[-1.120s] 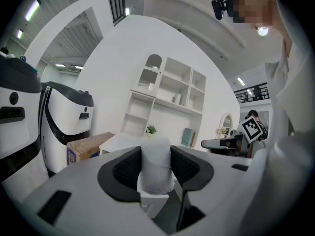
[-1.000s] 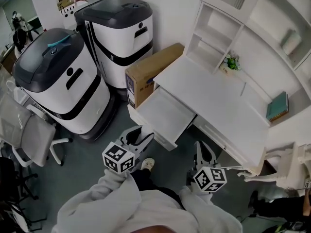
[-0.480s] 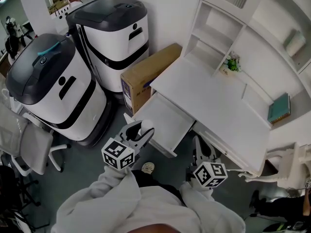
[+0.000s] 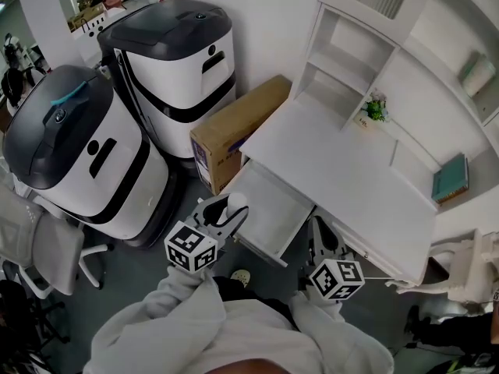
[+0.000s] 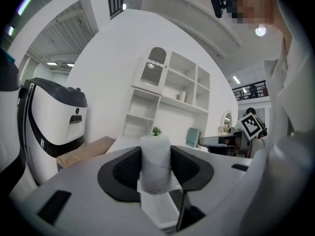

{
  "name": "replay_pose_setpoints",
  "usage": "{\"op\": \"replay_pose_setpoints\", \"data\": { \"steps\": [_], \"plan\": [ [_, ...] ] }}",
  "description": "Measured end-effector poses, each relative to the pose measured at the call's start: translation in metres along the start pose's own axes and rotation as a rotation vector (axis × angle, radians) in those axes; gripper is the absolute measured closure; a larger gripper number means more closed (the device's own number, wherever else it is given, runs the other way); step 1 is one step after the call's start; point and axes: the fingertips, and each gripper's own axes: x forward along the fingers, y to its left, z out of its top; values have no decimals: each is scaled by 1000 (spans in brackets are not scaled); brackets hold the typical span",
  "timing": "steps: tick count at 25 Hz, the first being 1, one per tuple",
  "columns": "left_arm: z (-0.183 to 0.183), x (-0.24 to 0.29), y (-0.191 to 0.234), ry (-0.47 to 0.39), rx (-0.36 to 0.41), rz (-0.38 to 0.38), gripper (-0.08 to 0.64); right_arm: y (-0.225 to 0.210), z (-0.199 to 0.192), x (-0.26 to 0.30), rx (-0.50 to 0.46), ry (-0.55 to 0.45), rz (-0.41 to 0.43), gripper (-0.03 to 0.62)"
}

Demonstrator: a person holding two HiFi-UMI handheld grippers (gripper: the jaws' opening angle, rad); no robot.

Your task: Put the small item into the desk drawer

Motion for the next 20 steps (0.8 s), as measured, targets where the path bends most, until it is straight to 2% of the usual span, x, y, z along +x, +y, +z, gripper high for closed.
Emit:
{"op": "replay_pose_setpoints", "data": {
  "steps": [8, 12, 17, 20],
  "plan": [
    [-17, 21, -3, 50, -9, -72, 373, -8, -22, -11, 33, 45, -76, 554],
    [-23, 32, -9, 88, 22, -110, 373, -12, -30, -17, 53, 31, -121, 554],
    [-29, 60, -15, 161, 113, -135, 373, -21, -38, -2, 90, 66, -86, 554],
    [-35, 74, -15, 203, 131, -139, 373, -27, -30, 7, 96, 69, -65, 554]
  ]
}}
